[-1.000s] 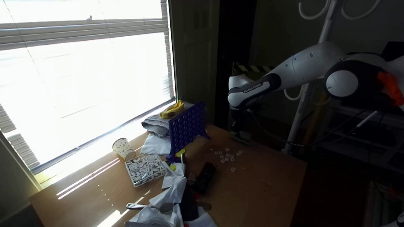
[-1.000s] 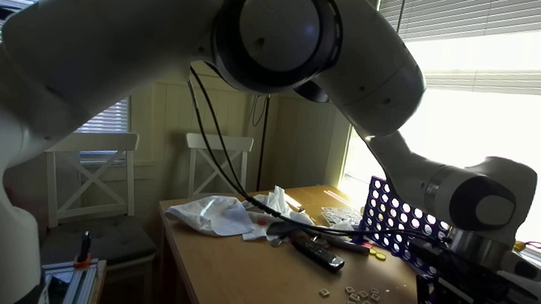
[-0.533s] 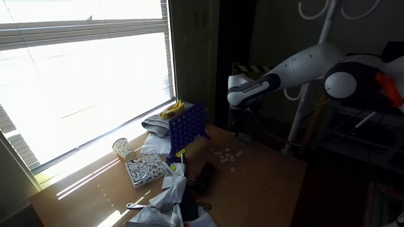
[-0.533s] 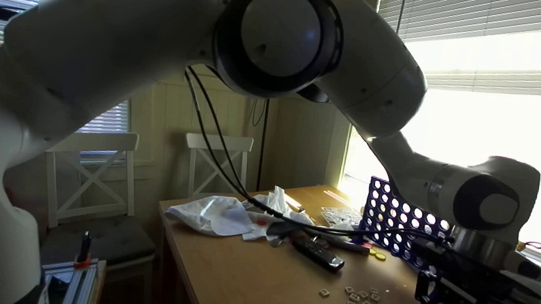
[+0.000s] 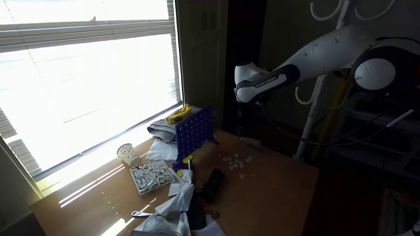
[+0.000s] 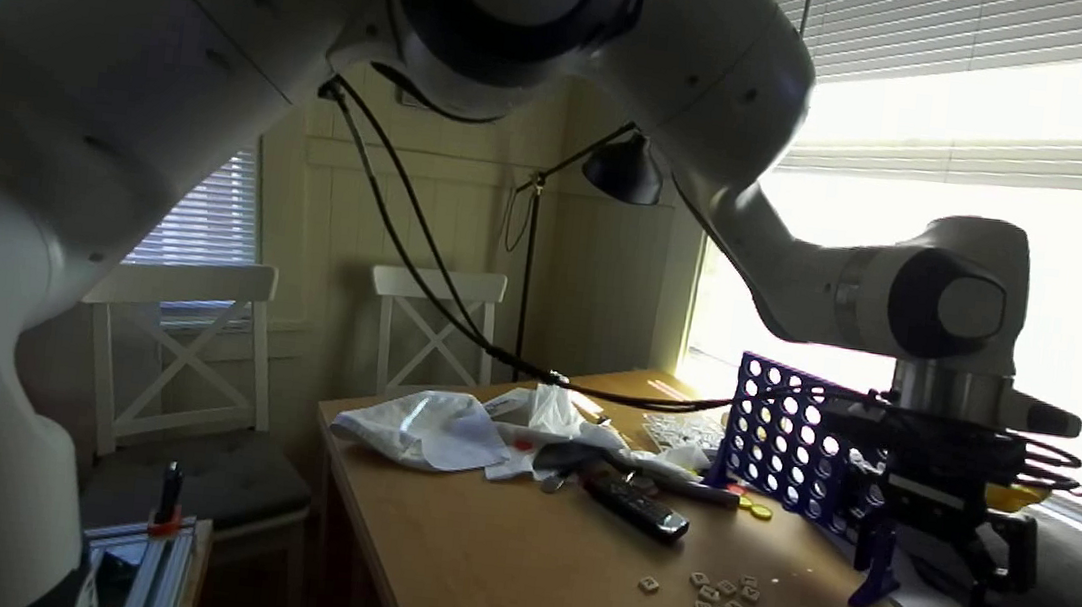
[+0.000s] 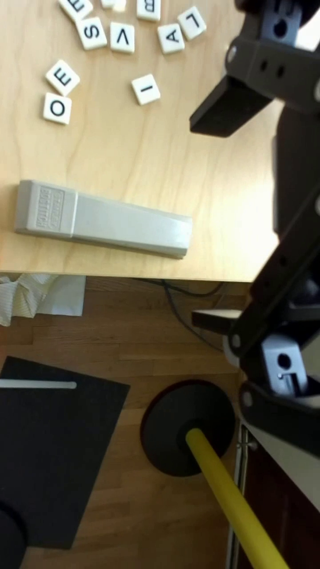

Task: Move the stapler to the right edge of the table and move the spatula to the open space

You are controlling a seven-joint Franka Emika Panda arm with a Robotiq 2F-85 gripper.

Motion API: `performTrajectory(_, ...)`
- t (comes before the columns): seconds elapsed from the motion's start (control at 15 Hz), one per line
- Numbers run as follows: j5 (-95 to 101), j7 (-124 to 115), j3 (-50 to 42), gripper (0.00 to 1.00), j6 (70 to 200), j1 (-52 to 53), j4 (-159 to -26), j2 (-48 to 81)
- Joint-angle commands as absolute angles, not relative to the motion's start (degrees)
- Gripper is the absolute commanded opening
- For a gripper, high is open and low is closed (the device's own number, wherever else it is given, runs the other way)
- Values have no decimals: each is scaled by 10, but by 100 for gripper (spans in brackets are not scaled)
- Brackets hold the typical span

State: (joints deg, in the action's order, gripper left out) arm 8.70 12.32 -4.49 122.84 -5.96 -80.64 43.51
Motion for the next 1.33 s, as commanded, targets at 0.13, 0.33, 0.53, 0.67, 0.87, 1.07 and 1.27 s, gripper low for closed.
performTrajectory(0.13, 129, 138, -38, 100, 1268, -27, -928, 361)
performTrajectory(0.33, 203, 122, -47, 100, 1333, 16, -1003, 341)
performTrajectory(0.53, 199, 123, -36, 100, 1323, 13, -969, 368)
performTrajectory(0.67, 209, 119, -37, 100, 1331, 23, -985, 362)
performTrajectory(0.87, 211, 127, -35, 100, 1344, 20, -989, 359)
performTrajectory(1.07, 240, 146, -10, 100, 1392, 56, -983, 391)
performTrajectory(1.27, 283, 138, -1, 100, 1409, 111, -982, 409)
